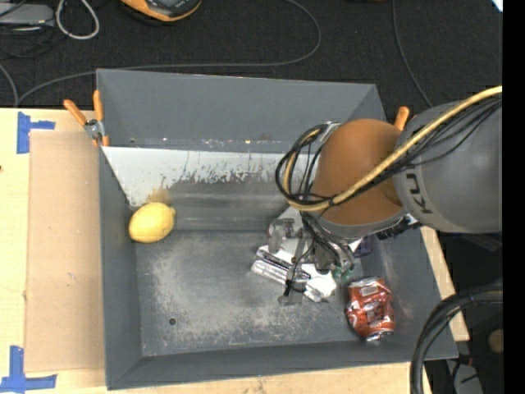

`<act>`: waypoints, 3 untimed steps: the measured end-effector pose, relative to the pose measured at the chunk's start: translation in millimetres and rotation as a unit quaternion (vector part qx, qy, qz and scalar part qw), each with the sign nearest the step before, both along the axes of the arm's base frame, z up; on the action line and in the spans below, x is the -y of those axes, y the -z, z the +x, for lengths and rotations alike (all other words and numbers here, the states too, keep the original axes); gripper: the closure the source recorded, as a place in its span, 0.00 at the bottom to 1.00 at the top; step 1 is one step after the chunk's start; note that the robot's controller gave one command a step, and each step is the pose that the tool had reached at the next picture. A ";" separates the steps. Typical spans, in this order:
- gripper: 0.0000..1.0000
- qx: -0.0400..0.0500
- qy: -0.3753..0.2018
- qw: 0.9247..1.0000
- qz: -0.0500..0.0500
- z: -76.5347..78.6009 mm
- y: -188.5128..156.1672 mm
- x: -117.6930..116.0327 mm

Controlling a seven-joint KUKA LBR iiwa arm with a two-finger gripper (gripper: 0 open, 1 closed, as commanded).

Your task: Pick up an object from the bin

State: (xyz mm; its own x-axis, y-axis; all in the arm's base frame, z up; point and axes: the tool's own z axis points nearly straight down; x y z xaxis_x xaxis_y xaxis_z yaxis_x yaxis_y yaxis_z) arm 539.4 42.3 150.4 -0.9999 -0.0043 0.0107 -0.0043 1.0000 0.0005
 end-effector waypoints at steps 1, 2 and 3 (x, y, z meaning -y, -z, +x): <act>0.00 0.004 0.001 1.000 0.000 1.7 -4.5 0.4; 0.00 0.004 0.104 0.995 0.000 -12.5 80.1 52.8; 0.00 0.007 0.104 0.995 0.000 -9.7 79.6 44.0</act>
Offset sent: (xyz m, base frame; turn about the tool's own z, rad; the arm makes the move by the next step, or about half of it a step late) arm -0.0140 -0.0540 -0.0804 0.2111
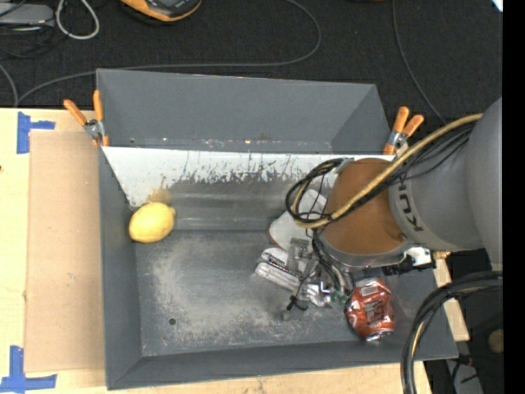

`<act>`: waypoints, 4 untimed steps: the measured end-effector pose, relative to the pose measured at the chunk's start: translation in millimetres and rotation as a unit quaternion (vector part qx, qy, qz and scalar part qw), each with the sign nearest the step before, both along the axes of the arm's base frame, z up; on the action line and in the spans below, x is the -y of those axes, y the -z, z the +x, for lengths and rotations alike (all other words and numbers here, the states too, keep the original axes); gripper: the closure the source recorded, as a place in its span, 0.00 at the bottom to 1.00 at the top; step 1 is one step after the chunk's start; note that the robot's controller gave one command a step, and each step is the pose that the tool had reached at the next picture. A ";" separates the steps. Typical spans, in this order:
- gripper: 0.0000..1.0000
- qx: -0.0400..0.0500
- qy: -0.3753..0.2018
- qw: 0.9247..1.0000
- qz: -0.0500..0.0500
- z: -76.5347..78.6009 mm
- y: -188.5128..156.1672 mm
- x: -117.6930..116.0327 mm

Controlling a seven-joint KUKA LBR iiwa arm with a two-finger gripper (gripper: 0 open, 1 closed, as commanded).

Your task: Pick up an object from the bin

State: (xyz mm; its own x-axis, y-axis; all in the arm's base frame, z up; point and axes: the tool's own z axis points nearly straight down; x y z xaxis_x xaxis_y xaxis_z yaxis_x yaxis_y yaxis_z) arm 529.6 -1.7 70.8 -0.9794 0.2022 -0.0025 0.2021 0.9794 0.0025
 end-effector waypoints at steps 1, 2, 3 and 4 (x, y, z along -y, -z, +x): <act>0.00 -0.001 0.000 1.000 0.001 -0.9 -0.5 3.8; 0.00 0.000 0.000 1.000 0.001 0.1 -0.4 0.7; 1.00 -0.001 0.000 1.000 0.002 0.2 -2.5 1.5; 1.00 -0.001 0.000 1.000 0.002 0.1 -2.8 1.5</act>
Offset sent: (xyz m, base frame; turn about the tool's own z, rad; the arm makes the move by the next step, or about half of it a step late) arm -0.0003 -0.0011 0.0002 0.0014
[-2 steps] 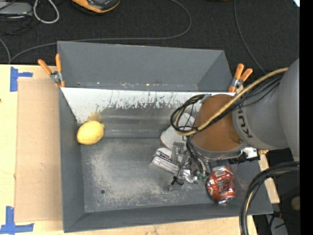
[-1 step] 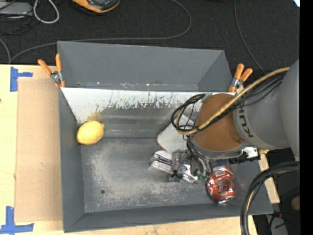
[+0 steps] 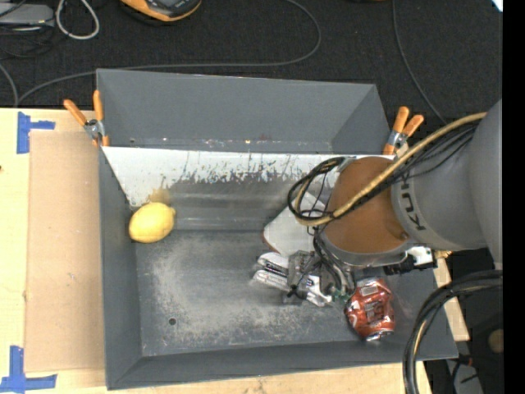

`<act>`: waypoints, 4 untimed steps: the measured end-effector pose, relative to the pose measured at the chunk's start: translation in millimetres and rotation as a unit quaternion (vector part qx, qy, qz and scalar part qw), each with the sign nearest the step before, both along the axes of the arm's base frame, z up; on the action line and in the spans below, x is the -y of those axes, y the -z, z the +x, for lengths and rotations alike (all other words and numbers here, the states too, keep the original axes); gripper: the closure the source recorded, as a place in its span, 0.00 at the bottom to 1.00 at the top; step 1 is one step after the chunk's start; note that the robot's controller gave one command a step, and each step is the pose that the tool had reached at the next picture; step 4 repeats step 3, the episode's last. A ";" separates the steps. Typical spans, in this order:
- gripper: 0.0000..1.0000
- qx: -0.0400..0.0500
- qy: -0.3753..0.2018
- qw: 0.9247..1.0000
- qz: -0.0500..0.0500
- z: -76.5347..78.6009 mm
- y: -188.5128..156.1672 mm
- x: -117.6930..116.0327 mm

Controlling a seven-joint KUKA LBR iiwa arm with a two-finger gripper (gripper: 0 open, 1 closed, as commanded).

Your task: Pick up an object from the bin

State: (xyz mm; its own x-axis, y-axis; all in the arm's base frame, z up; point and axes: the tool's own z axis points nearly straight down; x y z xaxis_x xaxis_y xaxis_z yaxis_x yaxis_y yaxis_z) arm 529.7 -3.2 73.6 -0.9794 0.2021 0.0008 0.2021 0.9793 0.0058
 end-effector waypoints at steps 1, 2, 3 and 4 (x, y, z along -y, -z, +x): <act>1.00 -0.002 0.000 1.000 0.000 -1.7 -14.0 0.1; 1.00 -0.002 0.000 1.000 0.000 -1.6 -27.3 0.1; 1.00 -0.002 0.000 1.000 0.000 -1.4 -38.8 0.1; 1.00 -0.002 0.000 1.000 0.000 -1.4 -38.8 0.1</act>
Offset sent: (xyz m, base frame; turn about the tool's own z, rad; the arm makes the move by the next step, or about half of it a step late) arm -0.0015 -0.0001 0.0150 -0.0001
